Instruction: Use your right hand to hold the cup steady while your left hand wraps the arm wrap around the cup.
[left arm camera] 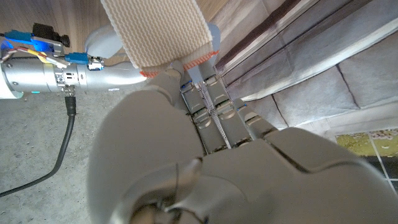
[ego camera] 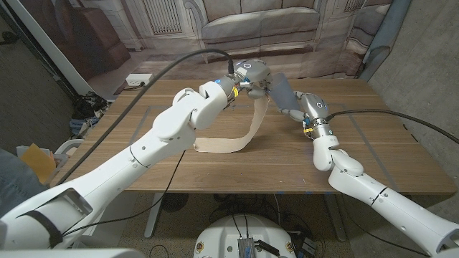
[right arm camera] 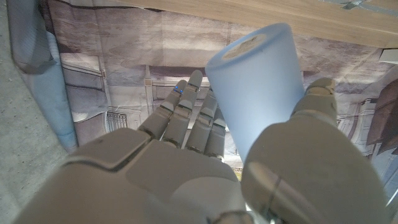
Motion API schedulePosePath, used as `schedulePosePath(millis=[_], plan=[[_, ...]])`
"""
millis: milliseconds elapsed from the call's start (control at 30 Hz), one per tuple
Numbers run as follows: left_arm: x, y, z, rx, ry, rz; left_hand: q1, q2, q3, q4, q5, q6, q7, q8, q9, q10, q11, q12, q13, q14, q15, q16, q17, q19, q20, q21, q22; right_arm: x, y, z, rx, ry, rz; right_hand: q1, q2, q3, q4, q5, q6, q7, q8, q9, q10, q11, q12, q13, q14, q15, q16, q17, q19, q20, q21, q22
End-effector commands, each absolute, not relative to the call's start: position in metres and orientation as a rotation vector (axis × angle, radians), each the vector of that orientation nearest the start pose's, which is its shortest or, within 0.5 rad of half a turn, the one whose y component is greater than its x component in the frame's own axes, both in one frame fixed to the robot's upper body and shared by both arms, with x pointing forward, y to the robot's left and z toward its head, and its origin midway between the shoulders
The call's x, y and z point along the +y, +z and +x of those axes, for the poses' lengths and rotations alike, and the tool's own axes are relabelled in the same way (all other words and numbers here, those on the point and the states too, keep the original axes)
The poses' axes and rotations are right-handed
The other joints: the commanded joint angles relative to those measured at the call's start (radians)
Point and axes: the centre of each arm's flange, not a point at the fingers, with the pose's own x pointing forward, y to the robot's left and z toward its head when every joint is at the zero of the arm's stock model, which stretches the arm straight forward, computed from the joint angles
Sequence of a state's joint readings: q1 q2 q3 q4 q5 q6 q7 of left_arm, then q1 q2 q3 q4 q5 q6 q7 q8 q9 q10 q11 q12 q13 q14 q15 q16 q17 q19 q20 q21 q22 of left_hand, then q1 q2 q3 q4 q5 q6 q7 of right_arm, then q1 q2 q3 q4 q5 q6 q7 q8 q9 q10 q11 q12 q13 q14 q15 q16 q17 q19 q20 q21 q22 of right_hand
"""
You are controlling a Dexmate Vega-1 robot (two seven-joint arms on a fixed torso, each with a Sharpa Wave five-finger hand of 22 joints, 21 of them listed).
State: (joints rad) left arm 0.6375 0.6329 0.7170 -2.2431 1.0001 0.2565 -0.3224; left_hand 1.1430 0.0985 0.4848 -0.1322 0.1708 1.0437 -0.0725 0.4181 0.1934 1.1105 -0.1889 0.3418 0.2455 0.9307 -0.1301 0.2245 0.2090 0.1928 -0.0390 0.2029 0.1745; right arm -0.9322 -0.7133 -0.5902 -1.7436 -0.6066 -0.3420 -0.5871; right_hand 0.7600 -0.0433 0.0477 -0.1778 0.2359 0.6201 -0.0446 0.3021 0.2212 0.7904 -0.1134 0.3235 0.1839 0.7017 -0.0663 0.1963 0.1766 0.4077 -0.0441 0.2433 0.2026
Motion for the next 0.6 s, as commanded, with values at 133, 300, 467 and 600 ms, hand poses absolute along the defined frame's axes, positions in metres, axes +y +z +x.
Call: schedulePosePath(millis=[133,300,467,600], plan=[[0.014,0.139,0.424,-1.266,0.143,1.712,-0.007,-0.004,0.016,0.003,0.007,0.008,0.007,0.008,0.005,0.009,-0.003,0.006,0.311,0.006,-0.062,-0.001,0.002,0.014,-0.033,0.005,0.003,-0.234,-0.034,0.574,-0.797,-0.424,-1.251,0.206,0.211,0.057,0.047,-0.006,0.201,-0.181,0.01,0.005,0.112,-0.094,-0.003,0.003,0.016,-0.136,-0.001,0.003,-0.006,-0.022,-0.005,0.002],[0.007,0.144,0.427,-1.302,0.166,1.706,-0.01,-0.007,0.019,0.003,0.007,0.011,0.003,0.01,0.005,0.012,-0.007,0.007,0.316,0.007,-0.066,-0.001,0.003,0.014,-0.033,0.004,0.003,-0.228,-0.04,0.573,-0.811,-0.399,-1.246,0.207,0.21,0.06,0.047,-0.01,0.208,-0.181,0.011,0.005,0.118,-0.094,-0.003,0.003,0.017,-0.136,-0.002,0.003,-0.015,-0.022,-0.009,0.002],[0.003,0.148,0.427,-1.338,0.193,1.691,-0.011,-0.008,0.022,0.003,0.007,0.011,0.001,0.01,0.005,0.011,-0.007,0.006,0.32,0.008,-0.067,-0.001,0.004,0.015,-0.034,0.003,0.003,-0.226,-0.041,0.57,-0.836,-0.389,-1.247,0.21,0.212,0.064,0.048,-0.014,0.22,-0.181,0.014,0.006,0.131,-0.093,-0.002,0.003,0.019,-0.136,-0.003,0.003,-0.018,-0.023,-0.01,0.001],[0.003,0.153,0.426,-1.346,0.217,1.672,-0.014,-0.009,0.024,0.004,0.007,0.011,-0.001,0.011,0.005,0.012,-0.01,0.006,0.322,0.009,-0.067,-0.001,0.004,0.015,-0.034,0.003,0.003,-0.227,-0.041,0.568,-0.839,-0.383,-1.248,0.213,0.211,0.069,0.049,-0.02,0.237,-0.181,0.019,0.008,0.146,-0.092,-0.001,0.004,0.023,-0.136,-0.004,0.003,-0.02,-0.023,-0.011,0.0]])
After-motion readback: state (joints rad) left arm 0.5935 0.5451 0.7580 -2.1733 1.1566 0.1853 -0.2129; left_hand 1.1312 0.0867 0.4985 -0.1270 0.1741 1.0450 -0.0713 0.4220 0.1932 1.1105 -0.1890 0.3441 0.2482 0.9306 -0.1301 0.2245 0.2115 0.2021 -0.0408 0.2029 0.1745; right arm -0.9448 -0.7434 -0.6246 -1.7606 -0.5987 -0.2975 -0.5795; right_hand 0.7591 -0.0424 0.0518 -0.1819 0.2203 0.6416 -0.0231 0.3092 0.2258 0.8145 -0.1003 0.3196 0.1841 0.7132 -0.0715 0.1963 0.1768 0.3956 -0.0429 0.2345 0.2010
